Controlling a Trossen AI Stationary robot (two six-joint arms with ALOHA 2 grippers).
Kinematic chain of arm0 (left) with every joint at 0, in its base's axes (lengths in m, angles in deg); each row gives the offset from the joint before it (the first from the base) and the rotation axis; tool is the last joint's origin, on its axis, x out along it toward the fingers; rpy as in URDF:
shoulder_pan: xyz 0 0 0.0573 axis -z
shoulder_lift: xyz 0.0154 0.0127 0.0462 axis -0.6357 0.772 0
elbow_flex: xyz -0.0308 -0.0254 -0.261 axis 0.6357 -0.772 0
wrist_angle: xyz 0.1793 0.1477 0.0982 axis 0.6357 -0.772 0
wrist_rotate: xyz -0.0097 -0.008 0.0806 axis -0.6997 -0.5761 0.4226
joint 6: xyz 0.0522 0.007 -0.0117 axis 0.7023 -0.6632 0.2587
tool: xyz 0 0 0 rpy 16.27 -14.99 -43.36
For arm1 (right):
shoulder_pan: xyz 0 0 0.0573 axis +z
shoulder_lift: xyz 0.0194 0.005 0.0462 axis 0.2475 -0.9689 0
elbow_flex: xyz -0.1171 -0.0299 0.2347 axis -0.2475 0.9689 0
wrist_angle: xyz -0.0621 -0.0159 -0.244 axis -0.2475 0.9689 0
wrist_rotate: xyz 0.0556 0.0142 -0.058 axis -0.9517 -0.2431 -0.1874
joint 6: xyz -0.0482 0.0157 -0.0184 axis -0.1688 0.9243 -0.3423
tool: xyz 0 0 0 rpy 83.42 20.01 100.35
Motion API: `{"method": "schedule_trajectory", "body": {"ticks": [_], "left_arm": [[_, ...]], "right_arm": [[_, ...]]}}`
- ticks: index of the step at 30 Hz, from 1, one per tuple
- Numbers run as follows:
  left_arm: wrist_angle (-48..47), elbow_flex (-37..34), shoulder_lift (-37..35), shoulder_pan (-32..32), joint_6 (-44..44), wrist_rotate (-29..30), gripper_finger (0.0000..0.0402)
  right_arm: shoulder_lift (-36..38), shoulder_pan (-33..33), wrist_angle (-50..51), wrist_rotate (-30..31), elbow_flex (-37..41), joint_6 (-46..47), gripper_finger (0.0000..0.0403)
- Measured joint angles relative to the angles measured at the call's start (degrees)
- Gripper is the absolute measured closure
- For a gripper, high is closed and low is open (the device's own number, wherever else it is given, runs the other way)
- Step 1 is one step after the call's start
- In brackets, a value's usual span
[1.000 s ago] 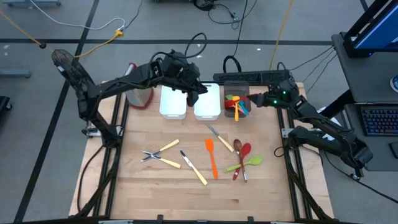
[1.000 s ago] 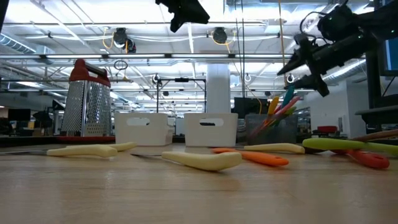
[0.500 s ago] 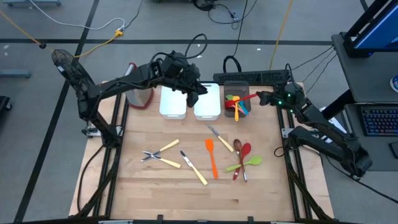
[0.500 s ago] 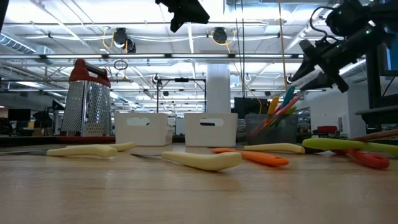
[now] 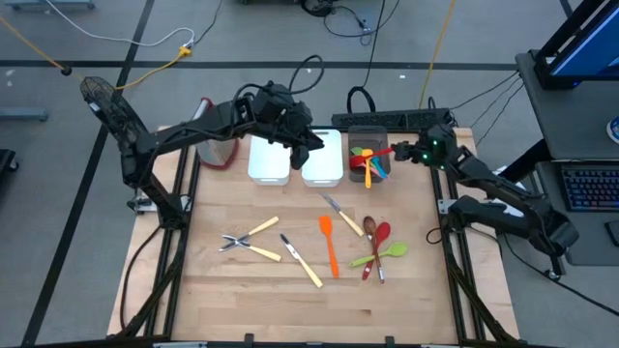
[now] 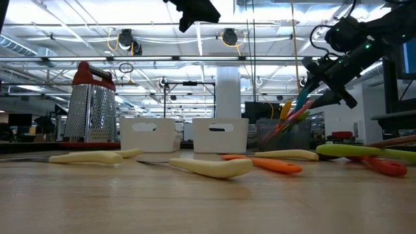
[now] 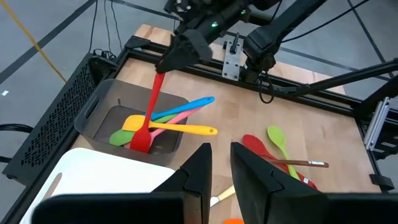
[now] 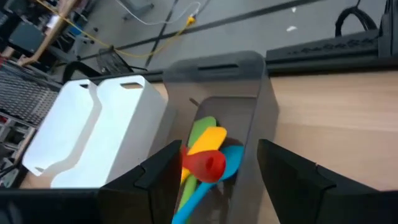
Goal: Pick & Place Kitchen Items
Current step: Put the red spatula into the black bin
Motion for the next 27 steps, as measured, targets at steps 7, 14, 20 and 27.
{"method": "schedule_trajectory", "body": {"ticks": [7,14,20,27], "left_arm": [[0.0,0.0,0.0,0.4,0.0,0.0,0.0339],[0.1,0.0,0.0,0.4,0.0,0.0,0.0339],[0.1,0.0,0.0,0.4,0.0,0.0,0.0339],[0.1,0.0,0.0,0.4,0.2,0.0,0.0339]], "right_arm": [[-3.3,0.0,-5.3,0.0,0.0,1.2,0.0202],[-8.5,3.9,-6.7,0.8,0.0,2.9,0.0206],[-9.4,6.5,-10.0,4.8,0.0,3.0,0.0256],[-9.3,7.7,-10.7,7.8,0.0,3.0,0.0340]]}}
